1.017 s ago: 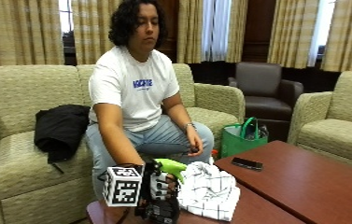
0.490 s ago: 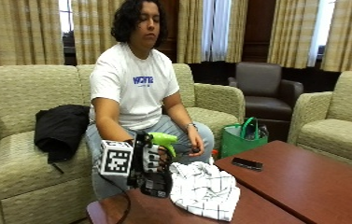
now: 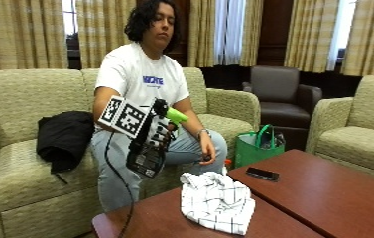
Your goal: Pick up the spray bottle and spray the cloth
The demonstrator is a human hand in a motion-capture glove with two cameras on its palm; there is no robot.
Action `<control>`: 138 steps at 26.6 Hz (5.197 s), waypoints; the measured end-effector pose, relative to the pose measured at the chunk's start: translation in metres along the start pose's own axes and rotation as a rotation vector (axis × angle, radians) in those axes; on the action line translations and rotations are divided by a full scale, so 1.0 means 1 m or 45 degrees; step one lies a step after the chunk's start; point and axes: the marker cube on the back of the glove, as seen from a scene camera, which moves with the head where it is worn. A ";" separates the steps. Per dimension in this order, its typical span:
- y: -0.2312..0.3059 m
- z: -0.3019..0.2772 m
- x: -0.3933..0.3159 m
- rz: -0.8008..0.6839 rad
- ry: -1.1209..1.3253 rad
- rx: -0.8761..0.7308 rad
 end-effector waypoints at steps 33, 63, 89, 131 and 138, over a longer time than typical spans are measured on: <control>0.001 0.214 0.006 0.078 1.629 -0.972; -0.001 0.212 -0.025 0.103 1.052 -0.959; -0.046 0.343 -0.199 -0.350 -0.427 -0.295; -0.023 0.510 -0.128 -0.288 -0.426 -0.171; -0.019 0.516 -0.127 -0.198 -0.386 -0.274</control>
